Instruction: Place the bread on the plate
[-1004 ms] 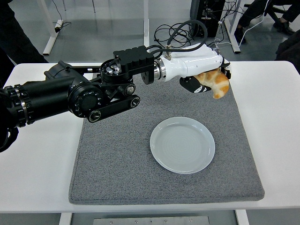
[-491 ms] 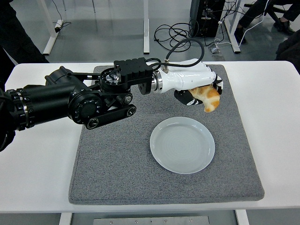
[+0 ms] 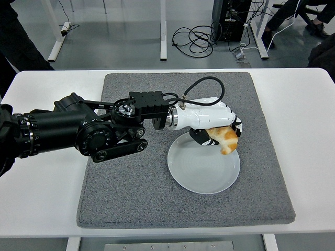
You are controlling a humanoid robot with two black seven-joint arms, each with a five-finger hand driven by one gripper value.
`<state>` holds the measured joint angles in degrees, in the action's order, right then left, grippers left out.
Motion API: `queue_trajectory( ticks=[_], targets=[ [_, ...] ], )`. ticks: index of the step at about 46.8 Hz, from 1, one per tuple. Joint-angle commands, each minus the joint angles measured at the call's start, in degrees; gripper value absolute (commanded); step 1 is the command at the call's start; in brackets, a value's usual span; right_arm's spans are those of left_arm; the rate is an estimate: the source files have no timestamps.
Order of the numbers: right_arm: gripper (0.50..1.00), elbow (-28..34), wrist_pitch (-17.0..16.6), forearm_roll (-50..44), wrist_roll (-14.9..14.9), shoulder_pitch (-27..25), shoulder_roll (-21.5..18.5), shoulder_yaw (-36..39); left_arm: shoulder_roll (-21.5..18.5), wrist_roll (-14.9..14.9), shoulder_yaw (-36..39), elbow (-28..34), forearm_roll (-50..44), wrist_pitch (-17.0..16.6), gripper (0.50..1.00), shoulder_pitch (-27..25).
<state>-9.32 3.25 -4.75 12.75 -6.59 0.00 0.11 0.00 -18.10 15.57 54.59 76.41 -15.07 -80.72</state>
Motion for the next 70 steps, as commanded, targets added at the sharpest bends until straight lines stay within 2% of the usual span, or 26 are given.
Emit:
queue_trajectory(
  ticks=[1,13,28,52,63,70],
  targets=[
    [1.0,0.0,0.0,0.0,0.0,0.0,0.0,0.07,0.0,0.0,1.3,-0.01,0.32,-0.05,0.5,0.48],
    [1.0,0.0,0.0,0.0,0.0,0.0,0.0,-0.02,0.0,0.0,3.24,-0.01,0.49,-0.05,0.5,1.18],
    [1.0,0.0,0.0,0.0,0.0,0.0,0.0,-0.02,0.0,0.0,4.03,-0.01,0.84,-0.23,0.5,4.52],
    [1.0,0.0,0.0,0.0,0.0,0.0,0.0,0.07,0.0,0.0,4.21,-0.09,1.81,-0.49,0.5,5.05],
    [1.0,0.0,0.0,0.0,0.0,0.0,0.0,0.07,0.0,0.08,4.56,-0.18,3.22,-2.42,0.5,6.45],
    [1.0,0.0,0.0,0.0,0.0,0.0,0.0,0.07,0.0,0.08,4.56,-0.18,3.13,-2.51,0.5,6.37]
  ],
)
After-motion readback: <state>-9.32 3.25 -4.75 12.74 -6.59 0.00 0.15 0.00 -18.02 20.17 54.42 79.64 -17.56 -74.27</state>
